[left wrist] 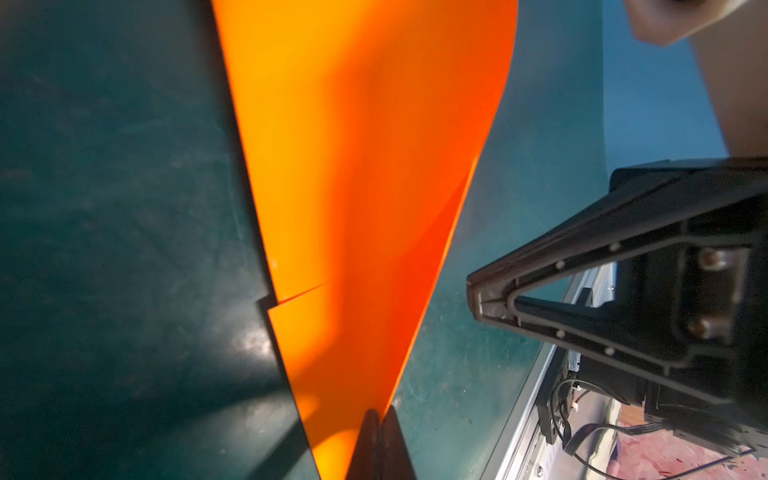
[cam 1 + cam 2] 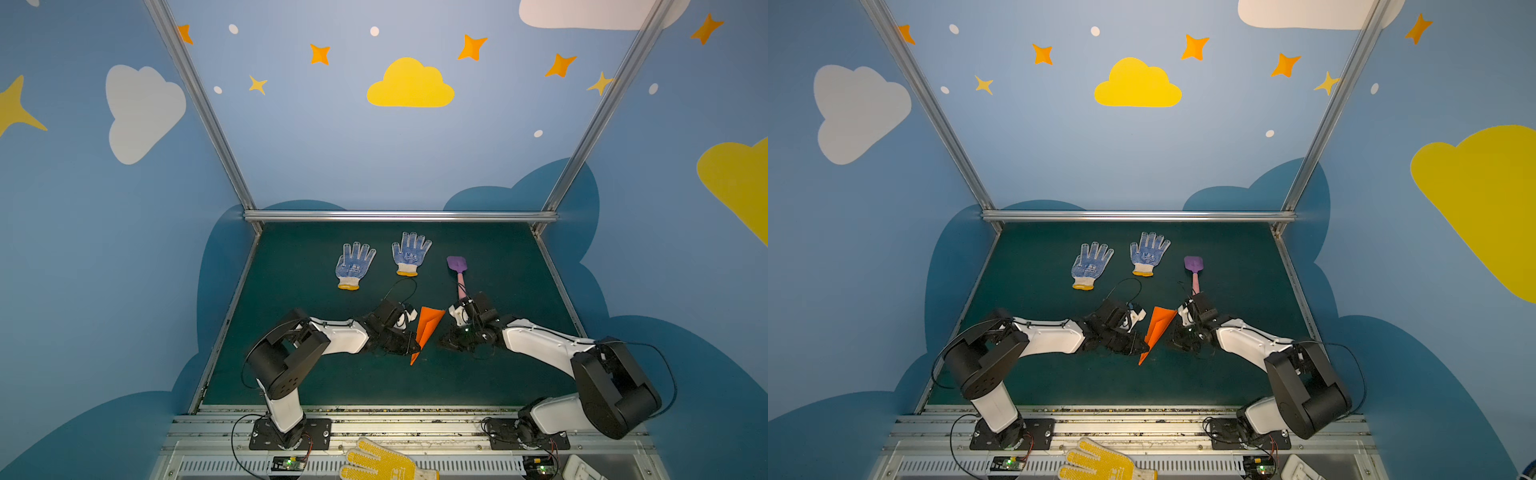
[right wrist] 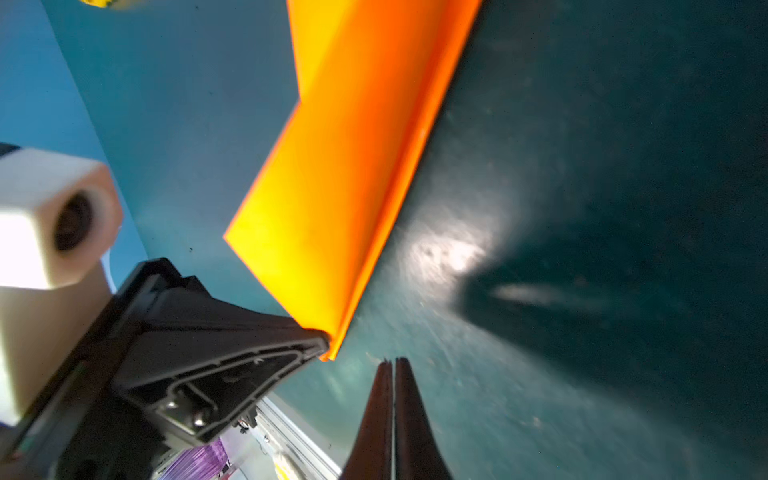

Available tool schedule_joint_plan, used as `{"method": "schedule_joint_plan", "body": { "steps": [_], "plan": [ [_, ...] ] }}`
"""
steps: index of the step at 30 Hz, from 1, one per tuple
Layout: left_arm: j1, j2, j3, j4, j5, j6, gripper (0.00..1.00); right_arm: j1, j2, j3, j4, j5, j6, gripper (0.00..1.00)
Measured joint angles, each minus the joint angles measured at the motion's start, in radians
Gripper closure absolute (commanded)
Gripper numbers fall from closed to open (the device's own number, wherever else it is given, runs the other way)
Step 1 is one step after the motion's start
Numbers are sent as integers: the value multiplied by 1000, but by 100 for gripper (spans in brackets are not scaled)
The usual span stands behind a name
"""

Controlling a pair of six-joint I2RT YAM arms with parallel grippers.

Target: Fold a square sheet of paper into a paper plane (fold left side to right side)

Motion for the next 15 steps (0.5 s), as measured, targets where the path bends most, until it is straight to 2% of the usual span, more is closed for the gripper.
{"method": "schedule_joint_plan", "body": {
  "steps": [15],
  "plan": [
    [23, 6, -25, 31, 29, -21, 96, 35, 145, 122, 57, -11, -6, 100]
  ]
}}
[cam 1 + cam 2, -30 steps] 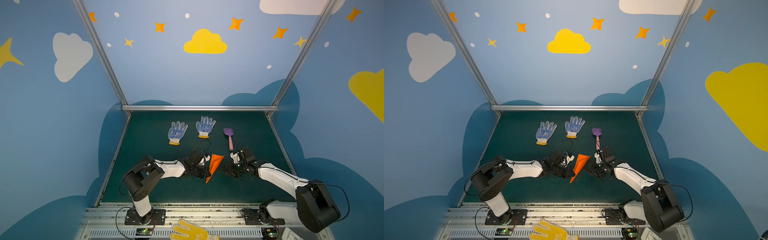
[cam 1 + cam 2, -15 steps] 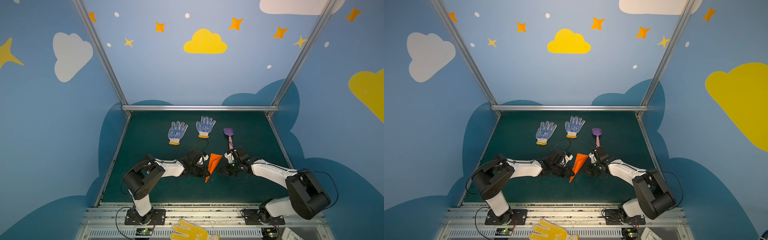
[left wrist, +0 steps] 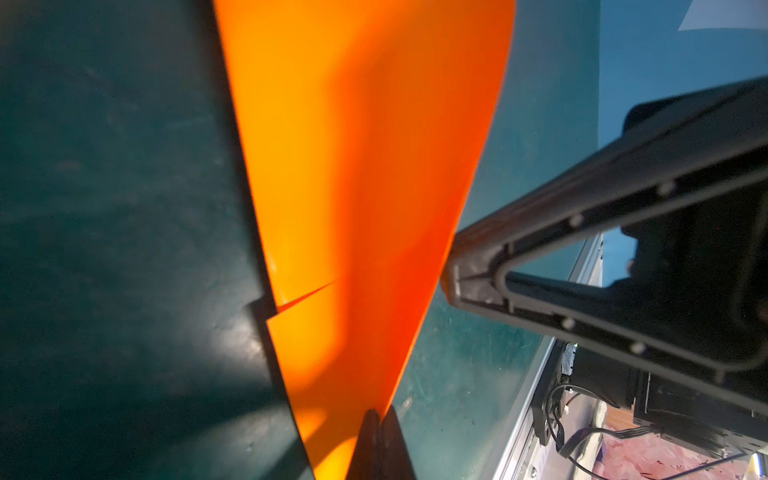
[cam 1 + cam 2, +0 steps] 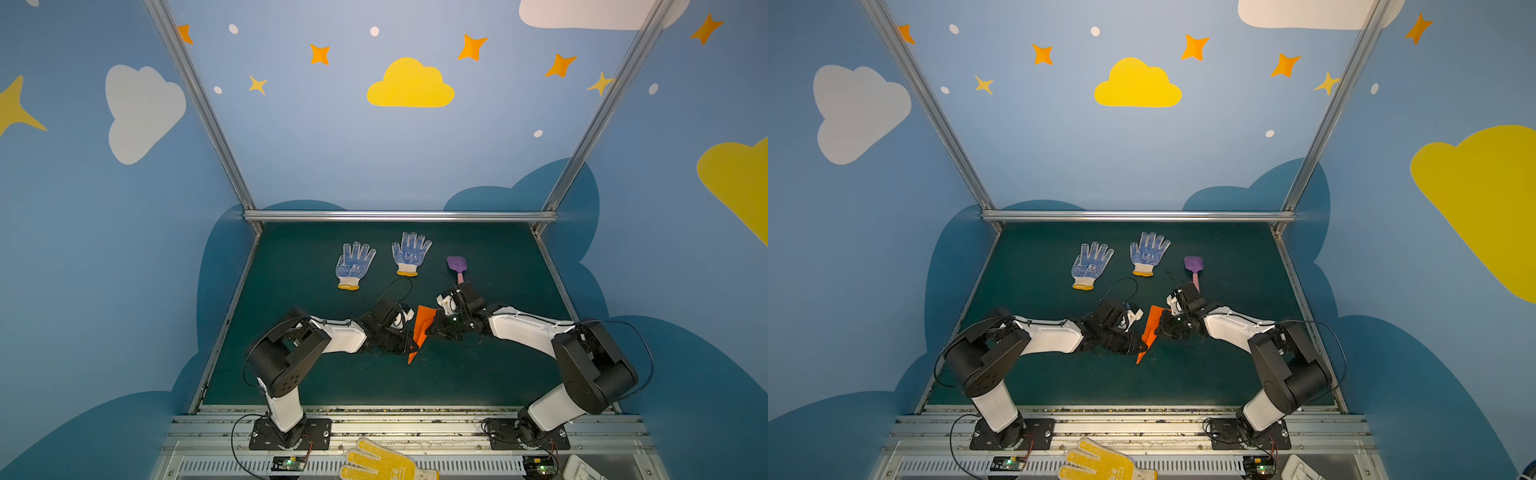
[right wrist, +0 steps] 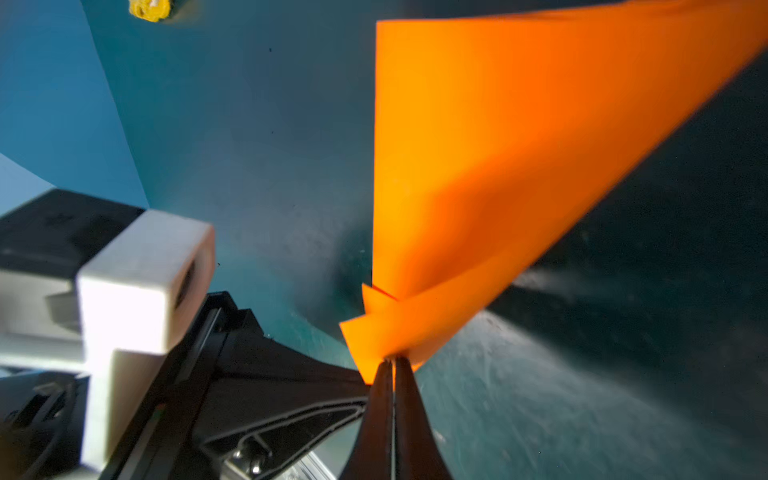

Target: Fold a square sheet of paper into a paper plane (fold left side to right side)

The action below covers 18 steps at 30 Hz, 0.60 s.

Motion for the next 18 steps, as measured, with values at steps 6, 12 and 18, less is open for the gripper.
{"method": "schedule_joint_plan", "body": {
  "steps": [6, 12, 18],
  "plan": [
    [5, 0, -6, 6, 9, -8, 96, 4, 42, 29, 9, -2, 0, 100],
    [9, 0, -6, 6, 13, -11, 96, 7, 84, 43, 27, -5, 0, 100],
    [17, -2, -6, -1, 9, -10, 78, 7, 103, 43, 33, -5, 0, 100]
  ]
}}
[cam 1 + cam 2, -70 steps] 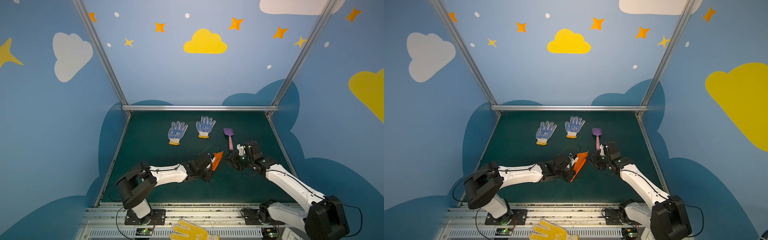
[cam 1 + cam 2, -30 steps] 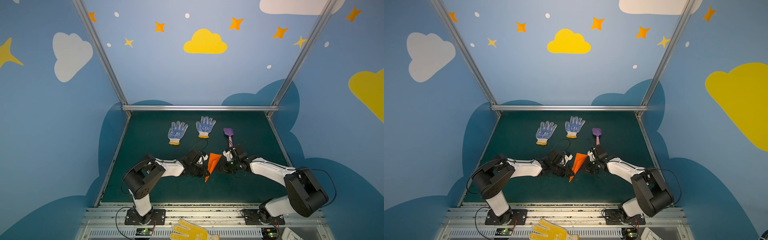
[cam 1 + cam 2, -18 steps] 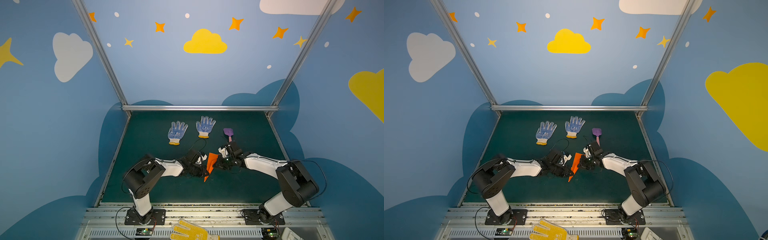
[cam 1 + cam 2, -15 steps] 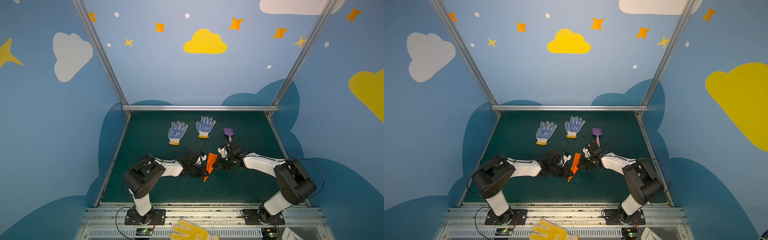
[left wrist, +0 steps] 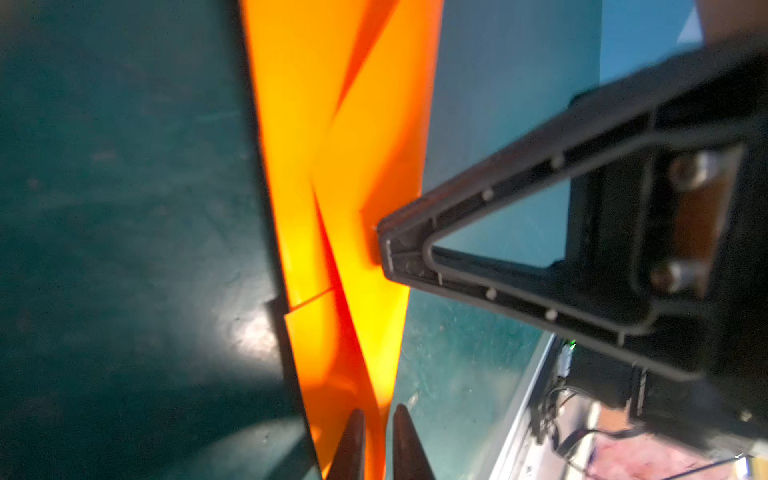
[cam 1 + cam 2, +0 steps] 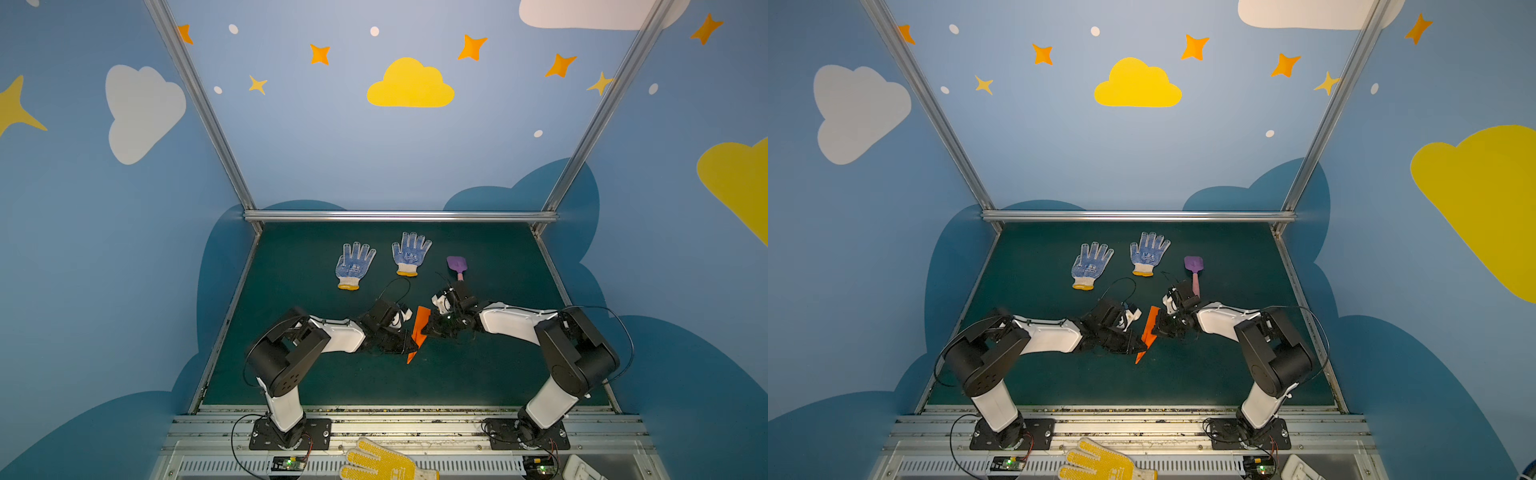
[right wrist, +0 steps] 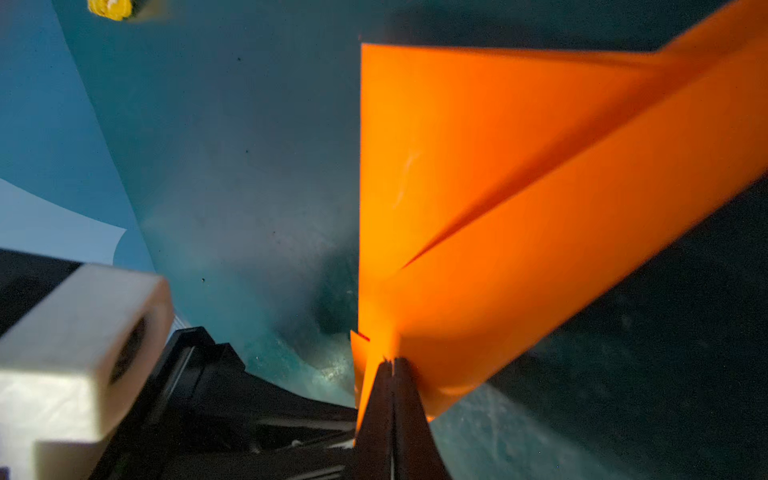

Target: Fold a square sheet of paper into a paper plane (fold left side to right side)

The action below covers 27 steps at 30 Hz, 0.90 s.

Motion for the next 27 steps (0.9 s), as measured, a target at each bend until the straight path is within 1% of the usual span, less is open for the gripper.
{"method": "schedule_joint_plan", "body": {
  "steps": [5, 8, 12, 17, 22, 27],
  "plan": [
    [11, -26, 0, -21, -6, 8, 66, 0, 3, 0, 5, 0, 0, 100],
    [13, -66, 0, -41, -16, 18, 54, 0, 3, 0, 6, 0, 0, 100],
    [13, -127, 0, -76, -49, 36, 44, 0, 3, 0, 7, 0, 0, 100],
    [9, -141, 30, -179, -112, 88, 37, 0, 3, 0, 12, 0, 0, 100],
    [-24, -131, 98, -296, -182, 160, 32, 0, 3, -2, 21, 0, 0, 100],
    [-66, -103, 153, -361, -228, 216, 31, 0, 6, -5, 29, 0, 1, 100]
  ]
}}
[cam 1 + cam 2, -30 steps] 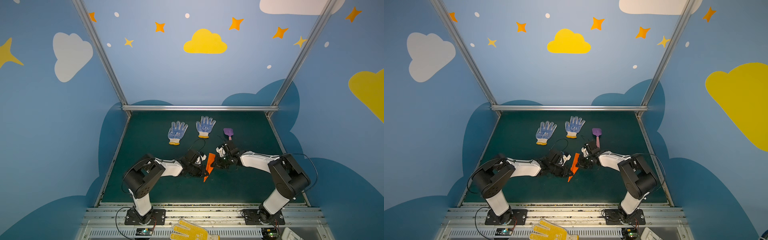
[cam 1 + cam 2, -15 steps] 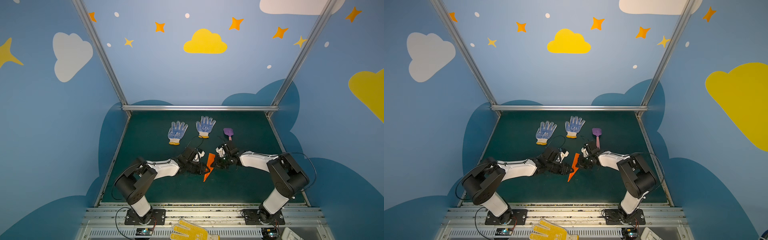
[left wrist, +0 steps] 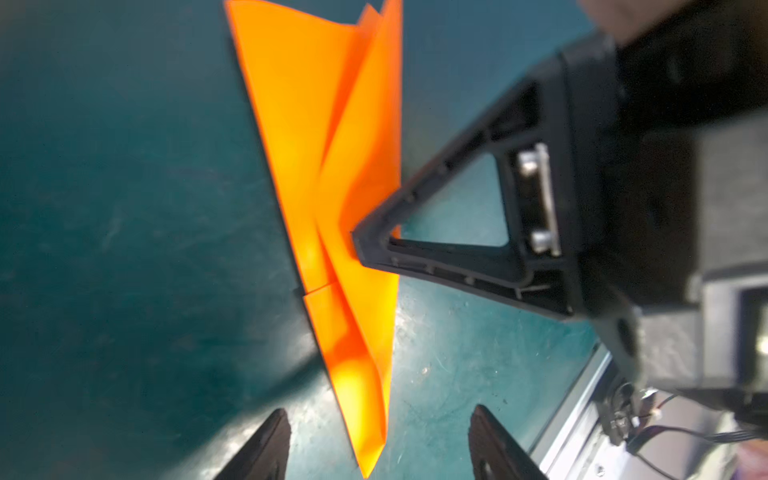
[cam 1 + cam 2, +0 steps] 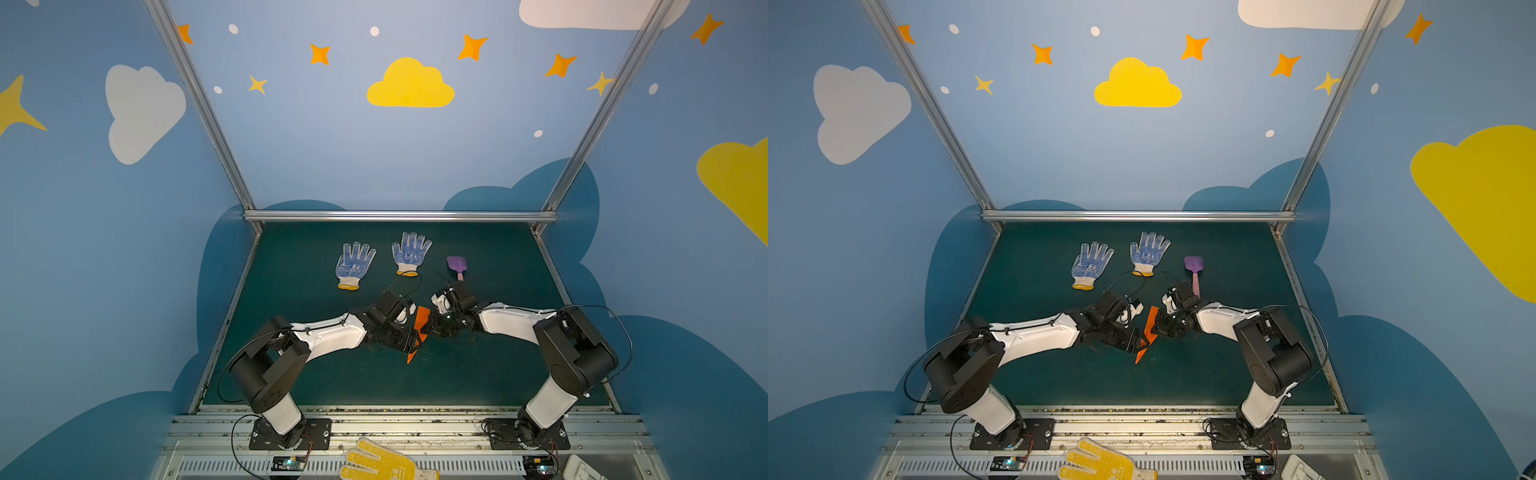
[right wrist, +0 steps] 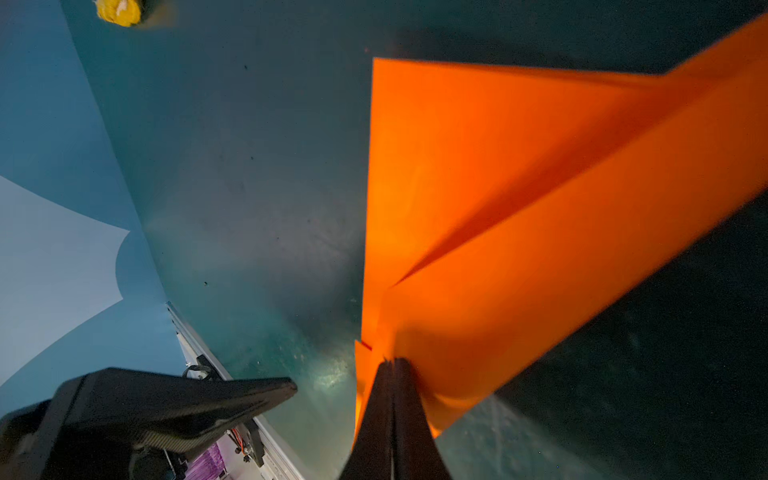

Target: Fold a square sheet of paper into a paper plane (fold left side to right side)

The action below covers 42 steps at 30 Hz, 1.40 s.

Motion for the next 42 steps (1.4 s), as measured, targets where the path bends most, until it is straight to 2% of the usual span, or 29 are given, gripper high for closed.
{"method": "schedule_joint_plan", "body": {
  "steps": [7, 27, 34, 42],
  "plan": [
    [-10, 67, 25, -34, -30, 28, 37, 0, 4, -9, 6, 0, 0, 100],
    [-27, 87, 50, -53, -58, 56, 33, 0, 4, -9, 7, -2, 3, 100],
    [-72, 102, 79, -88, -154, 80, 36, 0, 4, -9, 7, -6, 8, 100],
    [-107, 114, 95, -113, -259, 97, 48, 0, 4, -9, 7, -12, 11, 100]
  ]
}}
